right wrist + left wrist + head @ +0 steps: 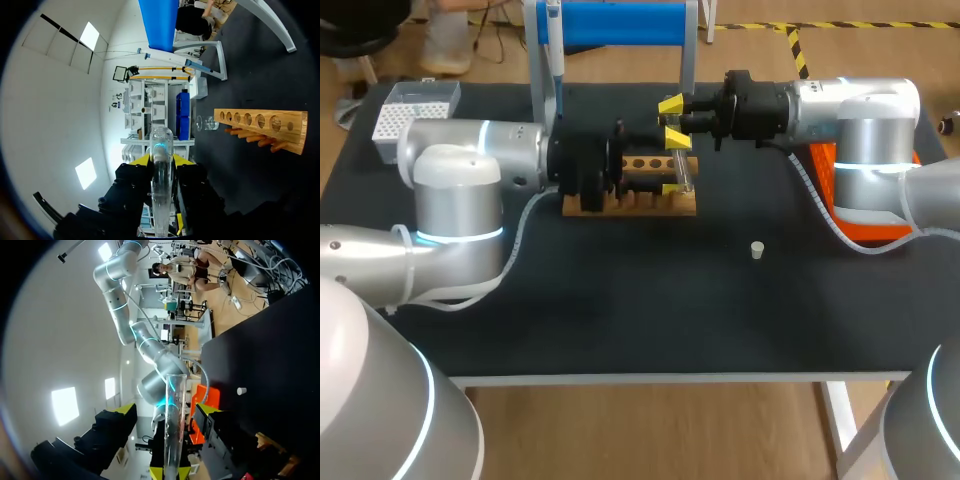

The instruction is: Invert the test tube, pick up the pipette, mount the tip to pipette, aspirate from beaker and dispense into the tube, eject the tip, return the pipette, and cap with the stopper.

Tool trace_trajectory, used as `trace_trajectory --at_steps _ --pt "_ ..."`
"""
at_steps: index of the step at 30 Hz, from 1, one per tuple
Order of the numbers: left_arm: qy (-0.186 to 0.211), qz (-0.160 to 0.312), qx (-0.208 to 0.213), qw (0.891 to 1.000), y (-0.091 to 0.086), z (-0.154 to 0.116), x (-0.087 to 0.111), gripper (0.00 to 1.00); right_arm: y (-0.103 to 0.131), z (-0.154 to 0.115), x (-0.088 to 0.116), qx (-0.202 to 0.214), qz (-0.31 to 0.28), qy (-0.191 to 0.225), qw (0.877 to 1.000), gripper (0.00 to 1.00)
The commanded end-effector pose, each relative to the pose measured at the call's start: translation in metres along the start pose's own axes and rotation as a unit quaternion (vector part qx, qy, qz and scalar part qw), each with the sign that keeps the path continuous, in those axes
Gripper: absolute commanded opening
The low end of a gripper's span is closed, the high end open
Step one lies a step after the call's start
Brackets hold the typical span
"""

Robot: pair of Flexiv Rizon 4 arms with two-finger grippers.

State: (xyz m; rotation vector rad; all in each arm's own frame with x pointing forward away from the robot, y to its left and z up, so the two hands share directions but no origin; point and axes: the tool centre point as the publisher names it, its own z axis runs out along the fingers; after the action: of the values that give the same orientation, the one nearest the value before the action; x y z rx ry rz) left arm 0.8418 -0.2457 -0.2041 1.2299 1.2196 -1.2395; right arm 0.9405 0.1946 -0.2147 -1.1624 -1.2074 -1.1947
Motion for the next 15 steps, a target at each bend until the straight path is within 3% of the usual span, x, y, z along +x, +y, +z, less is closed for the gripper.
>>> trace_trajectory --at_steps 1,5,6,7,12,15 --pt "-0.003 0.002 0.001 1.000 0.0016 0.0003 0.0028 0.80 -0.0001 -0.0005 0.0006 0.000 0.000 -0.001 1.000 0.00" --pt "-0.001 0.000 0.005 1.000 0.0024 0.0014 0.0036 0.73 -0.0001 -0.0005 0.0006 0.000 0.000 -0.001 1.000 0.00" --pt "0.000 0.000 0.005 1.000 0.0024 0.0018 0.0037 0.65 -0.0001 -0.0005 0.0006 0.000 0.000 -0.001 1.000 0.00" --pt "0.000 0.000 0.005 1.000 0.0023 0.0018 0.0037 0.51 -0.0001 -0.0005 0.0006 0.000 0.000 -0.001 1.000 0.00" --pt "0.000 -0.001 0.005 1.000 0.0020 0.0012 0.0044 0.47 -0.0001 -0.0005 0.0006 0.000 0.000 -0.001 1.000 0.00" --pt "0.000 -0.003 0.005 1.000 0.0019 0.0011 0.0047 0.33 -0.0001 -0.0005 0.0006 0.000 0.000 -0.001 1.000 0.00"
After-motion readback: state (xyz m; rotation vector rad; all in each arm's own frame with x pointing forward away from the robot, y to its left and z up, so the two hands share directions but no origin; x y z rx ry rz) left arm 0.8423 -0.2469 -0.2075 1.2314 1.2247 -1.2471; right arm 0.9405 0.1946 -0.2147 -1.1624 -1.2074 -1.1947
